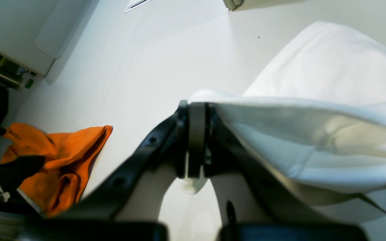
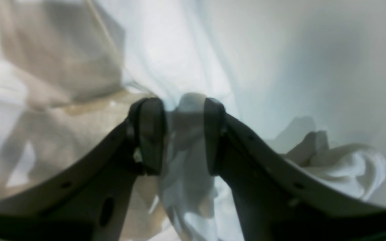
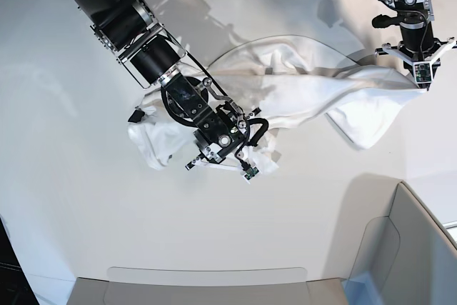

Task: Layout the t-shirt on the table in an organized manner, then fold the t-shirt properly
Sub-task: 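Grasp the shirt fabric with the right gripper and pull it open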

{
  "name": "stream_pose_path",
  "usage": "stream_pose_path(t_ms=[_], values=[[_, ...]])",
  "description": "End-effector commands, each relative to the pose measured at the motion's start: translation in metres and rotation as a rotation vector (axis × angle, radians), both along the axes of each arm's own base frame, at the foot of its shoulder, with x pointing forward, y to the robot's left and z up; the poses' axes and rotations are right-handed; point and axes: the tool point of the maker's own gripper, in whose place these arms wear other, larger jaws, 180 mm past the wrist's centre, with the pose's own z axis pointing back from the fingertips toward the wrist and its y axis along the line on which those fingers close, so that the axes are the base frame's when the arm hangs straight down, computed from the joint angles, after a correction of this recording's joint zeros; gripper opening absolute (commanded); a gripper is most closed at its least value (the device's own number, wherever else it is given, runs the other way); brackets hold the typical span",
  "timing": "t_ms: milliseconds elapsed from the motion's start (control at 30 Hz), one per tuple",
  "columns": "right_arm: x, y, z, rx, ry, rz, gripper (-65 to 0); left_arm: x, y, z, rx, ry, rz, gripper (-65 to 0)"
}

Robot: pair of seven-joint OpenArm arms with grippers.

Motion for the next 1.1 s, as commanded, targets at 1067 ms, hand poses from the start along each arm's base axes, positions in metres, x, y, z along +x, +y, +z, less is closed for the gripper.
stream_pose_path(t_ms=[1067], values=[[0.013, 0.017, 0.088, 0.223, -0.240, 0.018, -65.0, 0.001, -0.001, 0.010, 0.017, -0.036, -0.007, -65.0]])
